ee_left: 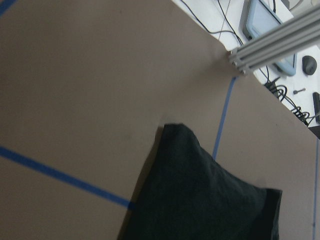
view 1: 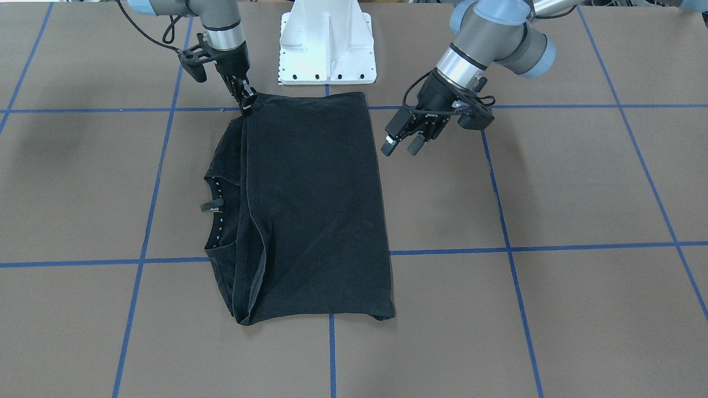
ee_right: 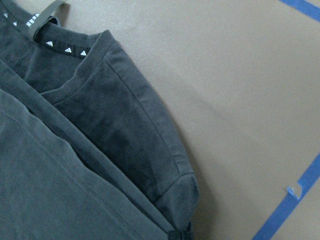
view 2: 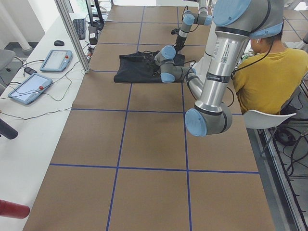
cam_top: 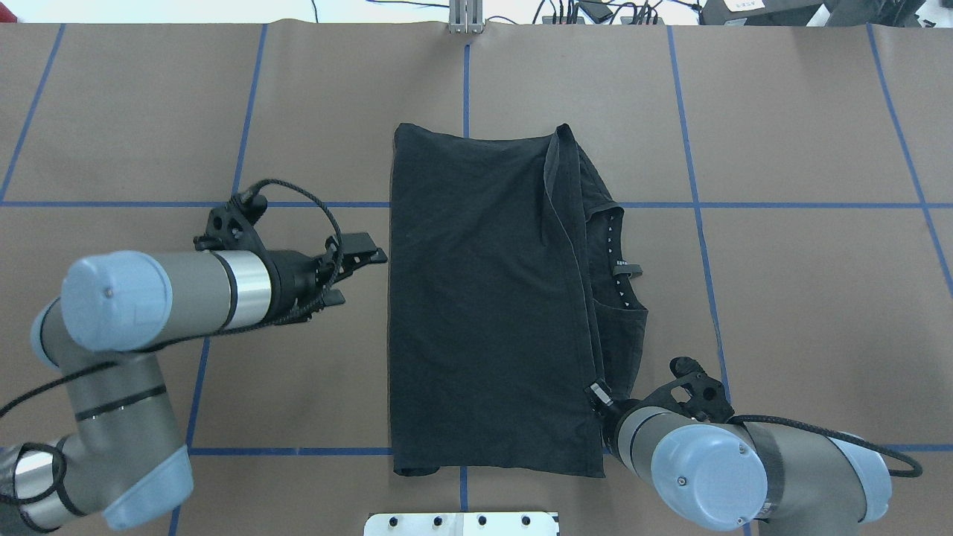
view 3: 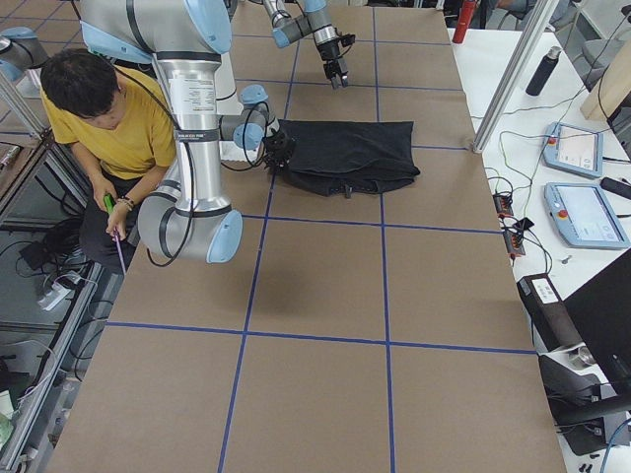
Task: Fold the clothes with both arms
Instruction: 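Bring the left gripper down to the shirt's other near corner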
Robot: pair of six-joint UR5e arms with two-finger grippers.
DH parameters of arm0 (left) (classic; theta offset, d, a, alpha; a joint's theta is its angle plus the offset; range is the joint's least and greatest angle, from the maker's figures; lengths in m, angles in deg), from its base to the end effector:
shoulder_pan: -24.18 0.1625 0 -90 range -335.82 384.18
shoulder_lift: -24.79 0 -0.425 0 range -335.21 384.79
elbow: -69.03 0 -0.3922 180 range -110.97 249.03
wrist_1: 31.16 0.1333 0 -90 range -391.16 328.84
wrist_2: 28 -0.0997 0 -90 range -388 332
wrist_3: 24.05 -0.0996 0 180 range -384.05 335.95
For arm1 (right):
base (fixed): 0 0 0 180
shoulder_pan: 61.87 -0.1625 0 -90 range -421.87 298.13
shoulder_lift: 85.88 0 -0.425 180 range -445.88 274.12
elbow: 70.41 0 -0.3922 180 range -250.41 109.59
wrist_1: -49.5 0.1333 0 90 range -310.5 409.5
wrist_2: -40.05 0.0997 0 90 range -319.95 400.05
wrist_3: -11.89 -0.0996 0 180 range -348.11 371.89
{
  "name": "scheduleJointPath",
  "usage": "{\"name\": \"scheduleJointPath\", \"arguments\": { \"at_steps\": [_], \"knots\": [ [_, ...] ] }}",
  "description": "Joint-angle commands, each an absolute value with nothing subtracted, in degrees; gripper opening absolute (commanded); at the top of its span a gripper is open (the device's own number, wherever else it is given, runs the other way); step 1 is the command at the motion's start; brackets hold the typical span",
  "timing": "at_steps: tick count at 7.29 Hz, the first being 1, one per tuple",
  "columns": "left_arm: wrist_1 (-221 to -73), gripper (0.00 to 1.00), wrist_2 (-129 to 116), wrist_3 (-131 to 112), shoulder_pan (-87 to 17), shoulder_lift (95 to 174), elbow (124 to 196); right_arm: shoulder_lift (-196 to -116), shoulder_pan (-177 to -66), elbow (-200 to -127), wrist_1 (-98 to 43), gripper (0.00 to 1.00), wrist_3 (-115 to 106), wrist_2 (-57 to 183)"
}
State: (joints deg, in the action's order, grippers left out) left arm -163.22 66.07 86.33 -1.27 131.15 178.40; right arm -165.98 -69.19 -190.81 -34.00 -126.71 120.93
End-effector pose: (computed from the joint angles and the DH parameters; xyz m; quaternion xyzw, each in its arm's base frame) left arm 0.4481 -0.3530 0.2648 0.0001 0.6281 -0.2823 0.7251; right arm -0.4890 -0.2131 0.3221 -0.0713 -0.3962 0.4568 0.7933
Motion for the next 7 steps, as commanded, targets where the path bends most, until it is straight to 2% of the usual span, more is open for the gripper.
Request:
{"name": "scheduleJointPath", "arguments": {
  "at_steps": [1, 6, 7],
  "knots": [
    [-163.00, 0.90, 62.03, 91.15, 7.88, 128.69, 179.07, -165.94, -69.07, -190.82, -34.00, 0.00, -126.62, 121.00],
    [-162.91, 0.79, 59.98, 91.61, 17.32, 128.24, 176.61, -165.95, -69.07, -190.82, -33.91, 0.00, -126.71, 121.00],
    [-162.91, 0.72, 60.07, 91.70, 17.85, 128.41, 176.34, -165.94, -69.07, -190.82, -34.00, 0.00, -126.62, 121.00]
  ]
}}
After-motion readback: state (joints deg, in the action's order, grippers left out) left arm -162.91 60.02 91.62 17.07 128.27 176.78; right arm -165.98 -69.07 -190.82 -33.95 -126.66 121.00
